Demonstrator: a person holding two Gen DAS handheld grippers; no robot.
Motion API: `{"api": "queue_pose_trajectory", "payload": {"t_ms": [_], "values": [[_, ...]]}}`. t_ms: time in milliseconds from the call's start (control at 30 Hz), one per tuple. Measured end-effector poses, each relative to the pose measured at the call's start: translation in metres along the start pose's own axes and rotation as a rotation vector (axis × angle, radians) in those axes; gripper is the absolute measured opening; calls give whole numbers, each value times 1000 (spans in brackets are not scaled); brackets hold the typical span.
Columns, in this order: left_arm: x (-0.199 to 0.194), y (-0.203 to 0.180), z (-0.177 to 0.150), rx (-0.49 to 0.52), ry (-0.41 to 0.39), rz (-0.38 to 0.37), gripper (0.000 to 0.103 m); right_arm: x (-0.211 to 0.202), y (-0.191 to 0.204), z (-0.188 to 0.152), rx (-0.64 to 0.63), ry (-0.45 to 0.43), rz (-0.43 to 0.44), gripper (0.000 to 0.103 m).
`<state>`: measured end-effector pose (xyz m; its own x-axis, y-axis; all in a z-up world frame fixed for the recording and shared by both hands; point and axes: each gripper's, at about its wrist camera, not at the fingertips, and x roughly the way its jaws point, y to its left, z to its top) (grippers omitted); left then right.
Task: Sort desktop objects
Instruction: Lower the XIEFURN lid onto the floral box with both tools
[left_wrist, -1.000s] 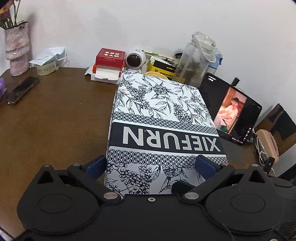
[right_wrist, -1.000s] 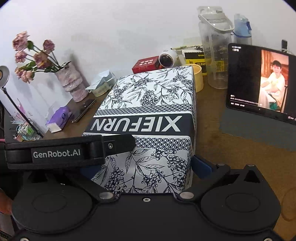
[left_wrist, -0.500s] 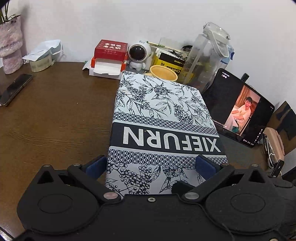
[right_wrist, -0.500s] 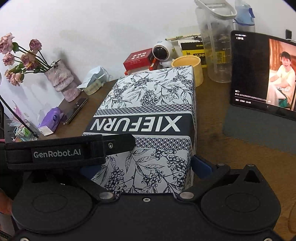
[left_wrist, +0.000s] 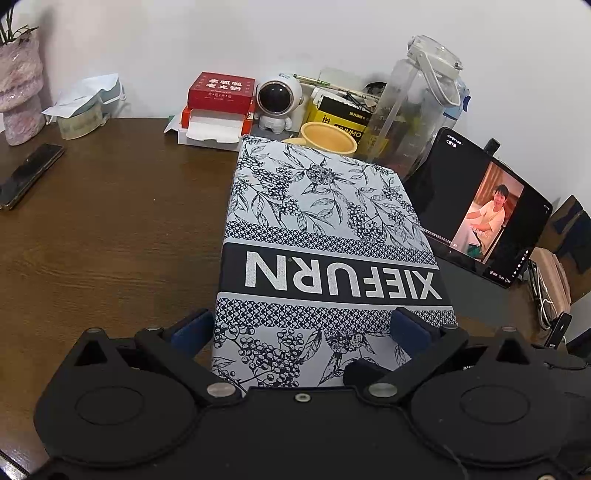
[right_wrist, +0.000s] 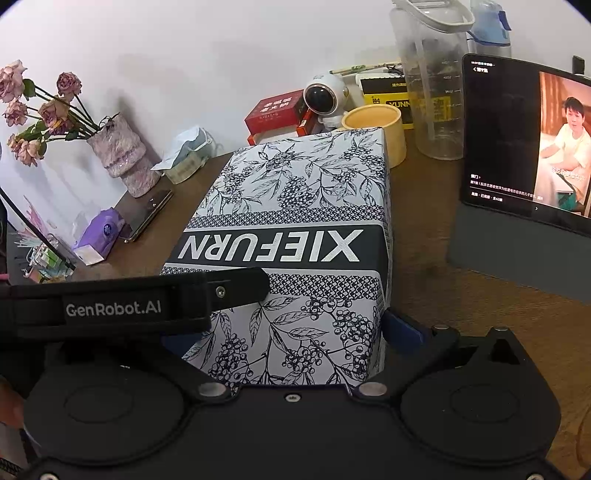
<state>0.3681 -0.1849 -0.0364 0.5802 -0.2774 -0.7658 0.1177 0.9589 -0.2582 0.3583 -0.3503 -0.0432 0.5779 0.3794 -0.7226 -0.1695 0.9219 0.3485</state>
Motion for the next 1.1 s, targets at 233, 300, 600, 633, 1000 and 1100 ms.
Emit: {"api": "queue_pose_trajectory", "payload": {"t_ms": [233,300,600,633,1000,1100], "values": [[11,2,-5,12,30,10,103,10,-6,-5,6,14,-9,102],[14,4,-5,8,41,10,103,13,-7,-5,11,24,-10,101],[30,9,-9,14,89,7,103,27,-16,-8,28,70,-1,102],[31,10,-9,13,90,4,103,27,-17,-9,29,68,1,102],[24,7,-14,60,43,1,103,19,-17,-13,16,45,12,102],[9,4,-19,81,-7,-8,103,4,-10,-17,-9,3,8,103]]}}
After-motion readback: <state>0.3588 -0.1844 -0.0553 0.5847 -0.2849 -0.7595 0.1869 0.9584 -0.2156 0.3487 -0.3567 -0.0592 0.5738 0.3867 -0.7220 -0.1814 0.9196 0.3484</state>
